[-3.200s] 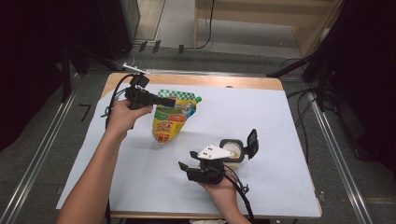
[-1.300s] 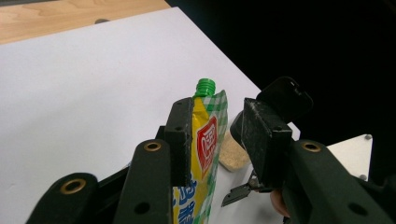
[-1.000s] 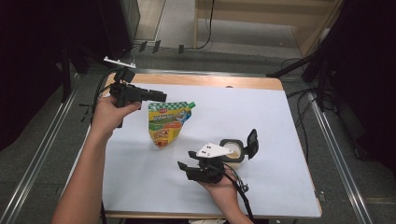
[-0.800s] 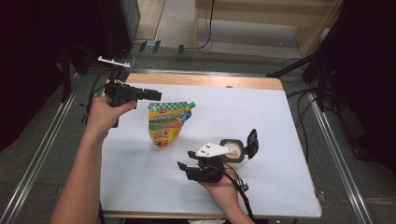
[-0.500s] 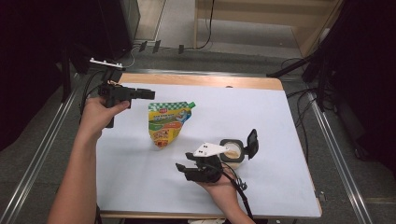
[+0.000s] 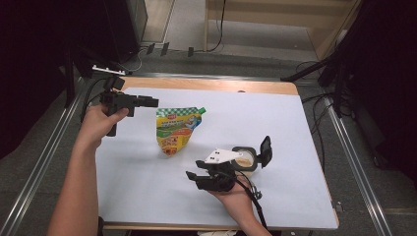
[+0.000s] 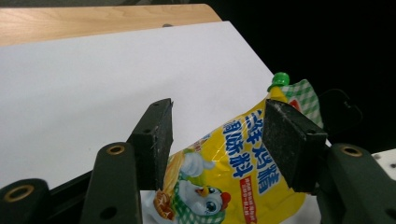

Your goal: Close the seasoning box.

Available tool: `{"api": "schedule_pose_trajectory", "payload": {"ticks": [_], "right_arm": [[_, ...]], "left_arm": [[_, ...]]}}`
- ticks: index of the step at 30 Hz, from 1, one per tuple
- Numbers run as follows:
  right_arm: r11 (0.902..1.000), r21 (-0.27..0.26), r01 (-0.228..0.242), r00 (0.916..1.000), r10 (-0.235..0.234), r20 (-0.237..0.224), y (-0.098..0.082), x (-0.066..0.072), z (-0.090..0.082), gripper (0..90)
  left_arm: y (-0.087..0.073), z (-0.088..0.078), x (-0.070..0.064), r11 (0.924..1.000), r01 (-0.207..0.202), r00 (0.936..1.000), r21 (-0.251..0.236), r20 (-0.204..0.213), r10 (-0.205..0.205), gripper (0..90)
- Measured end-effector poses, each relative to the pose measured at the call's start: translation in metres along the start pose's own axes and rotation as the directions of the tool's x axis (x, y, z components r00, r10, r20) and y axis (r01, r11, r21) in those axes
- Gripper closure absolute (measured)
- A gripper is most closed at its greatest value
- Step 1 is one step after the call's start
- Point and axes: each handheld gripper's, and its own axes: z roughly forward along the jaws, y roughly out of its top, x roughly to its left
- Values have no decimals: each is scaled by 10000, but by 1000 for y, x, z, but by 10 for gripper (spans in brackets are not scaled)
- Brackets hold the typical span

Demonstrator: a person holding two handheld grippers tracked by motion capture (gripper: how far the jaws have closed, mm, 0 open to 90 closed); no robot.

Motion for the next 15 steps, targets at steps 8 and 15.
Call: {"api": "schedule_pose_trajectory", "payload": {"ticks": [8, 15], "right_arm": [[9997, -228, 125, 9999, -125, -29, 9, 0, -16, 564], [9996, -248, -106, 9999, 106, -9, 15, -5, -30, 589]], "left_arm": [[-4, 4, 11, 9993, 360, 9993, 127, -118, -359, 398], [-7, 9, 19, 9990, 278, 9994, 338, -216, -271, 390]]}}
